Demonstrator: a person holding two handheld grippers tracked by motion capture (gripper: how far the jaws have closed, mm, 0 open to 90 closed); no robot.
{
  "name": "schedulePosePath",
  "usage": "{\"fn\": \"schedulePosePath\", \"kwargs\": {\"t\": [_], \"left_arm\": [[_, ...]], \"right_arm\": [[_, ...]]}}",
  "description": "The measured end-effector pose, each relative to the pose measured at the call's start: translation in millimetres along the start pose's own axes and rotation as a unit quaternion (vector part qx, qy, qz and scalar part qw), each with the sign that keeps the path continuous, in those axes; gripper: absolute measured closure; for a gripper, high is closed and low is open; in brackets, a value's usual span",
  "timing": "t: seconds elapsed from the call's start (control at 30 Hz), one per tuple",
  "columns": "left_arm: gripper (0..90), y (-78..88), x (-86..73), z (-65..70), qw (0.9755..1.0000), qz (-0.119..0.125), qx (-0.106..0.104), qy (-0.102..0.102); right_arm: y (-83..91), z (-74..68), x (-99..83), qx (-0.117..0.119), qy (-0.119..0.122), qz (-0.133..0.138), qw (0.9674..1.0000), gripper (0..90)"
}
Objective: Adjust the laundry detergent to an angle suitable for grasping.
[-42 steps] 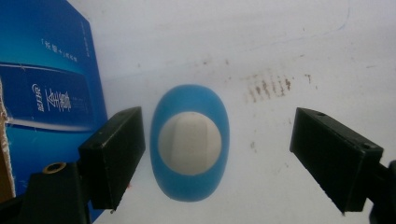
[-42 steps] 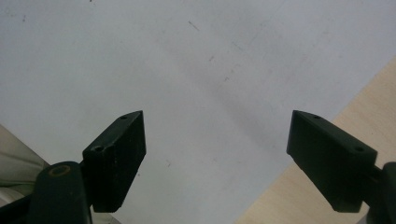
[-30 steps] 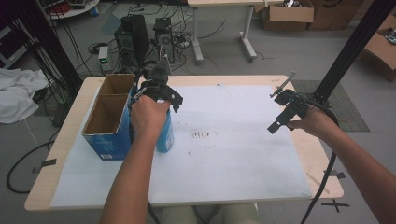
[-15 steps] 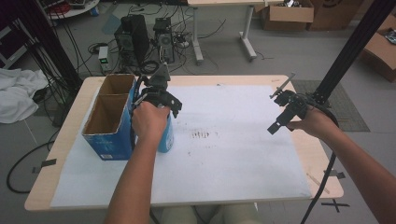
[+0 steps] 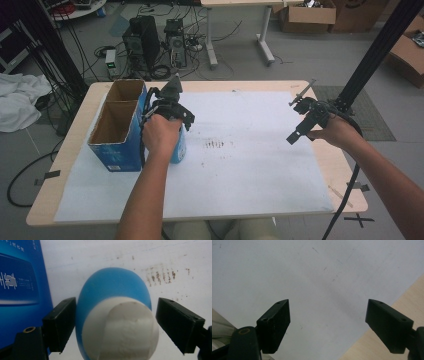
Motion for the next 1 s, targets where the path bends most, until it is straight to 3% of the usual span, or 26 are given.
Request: {"fn": "schedulePosePath", "kwargs": {"t": [1.0], "left_arm": [[28.9, -4.7, -1.6, -1.3, 1.0, -0.001, 0.004, -0.006]], "right_arm": [[-0.3, -1.8, 0.9, 0.003, -0.001, -0.002, 1.0, 20.1]]}}
Point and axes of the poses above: each handheld gripper's, and its own axes: y roughly backward along the jaws, x roughly out of its top, z roughly to its right, the point moved 1 cm from there along -y, roughly forward along the jaws, and after that the axes turned 7 degrees about -x, right-handed, at the moved point
